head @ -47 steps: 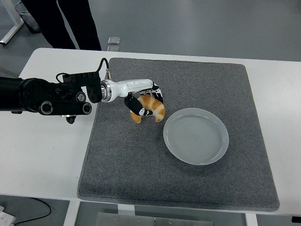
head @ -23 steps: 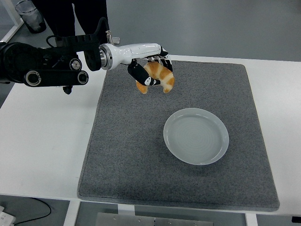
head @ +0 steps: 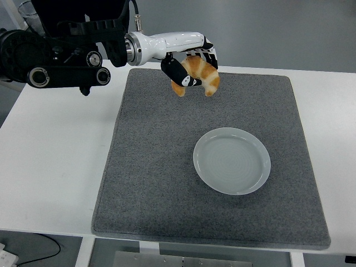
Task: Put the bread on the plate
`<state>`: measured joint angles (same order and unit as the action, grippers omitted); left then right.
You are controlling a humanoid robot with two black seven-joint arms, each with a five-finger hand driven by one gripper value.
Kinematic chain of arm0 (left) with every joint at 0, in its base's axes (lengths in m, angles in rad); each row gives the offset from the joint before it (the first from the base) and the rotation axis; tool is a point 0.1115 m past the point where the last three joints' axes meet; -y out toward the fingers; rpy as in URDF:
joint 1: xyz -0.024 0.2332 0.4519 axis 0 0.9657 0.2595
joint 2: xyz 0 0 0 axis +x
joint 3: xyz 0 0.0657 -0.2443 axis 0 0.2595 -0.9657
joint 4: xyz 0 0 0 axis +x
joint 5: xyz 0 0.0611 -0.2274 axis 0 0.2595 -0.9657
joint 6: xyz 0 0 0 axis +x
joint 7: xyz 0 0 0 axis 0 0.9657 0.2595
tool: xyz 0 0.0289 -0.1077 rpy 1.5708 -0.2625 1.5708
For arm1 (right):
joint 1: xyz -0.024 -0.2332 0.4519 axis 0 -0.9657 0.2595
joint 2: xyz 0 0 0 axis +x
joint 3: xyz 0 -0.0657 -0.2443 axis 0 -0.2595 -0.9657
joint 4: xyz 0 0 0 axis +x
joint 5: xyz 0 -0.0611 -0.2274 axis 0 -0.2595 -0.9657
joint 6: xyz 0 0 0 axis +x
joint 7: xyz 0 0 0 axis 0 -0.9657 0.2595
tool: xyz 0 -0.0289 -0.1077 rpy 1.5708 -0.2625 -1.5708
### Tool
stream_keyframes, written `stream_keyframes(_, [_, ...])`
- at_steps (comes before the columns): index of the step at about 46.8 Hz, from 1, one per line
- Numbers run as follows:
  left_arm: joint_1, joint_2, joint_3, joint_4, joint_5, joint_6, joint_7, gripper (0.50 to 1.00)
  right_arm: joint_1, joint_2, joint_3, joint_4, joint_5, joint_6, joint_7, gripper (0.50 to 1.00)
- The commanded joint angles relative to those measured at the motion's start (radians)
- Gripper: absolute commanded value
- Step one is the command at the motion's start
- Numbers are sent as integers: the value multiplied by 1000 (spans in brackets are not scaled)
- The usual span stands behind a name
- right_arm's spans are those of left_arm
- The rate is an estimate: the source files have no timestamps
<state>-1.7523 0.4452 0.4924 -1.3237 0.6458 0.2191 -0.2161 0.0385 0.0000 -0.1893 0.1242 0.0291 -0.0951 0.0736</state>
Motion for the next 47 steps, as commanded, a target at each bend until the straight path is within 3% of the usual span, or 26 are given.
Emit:
stream_keyframes(1, [-10,-19,0,1,0,0,-3,500,0,0,-1,0,0,-2,0,952])
stream_keyframes(27, [5,-250,0,93,6,2,-71,500,0,0,-1,0,0,-2,0,952])
stream_keyframes(47, [99,-369,9,164,17,0,-88,500,0,0,1,0,0,0,0,952])
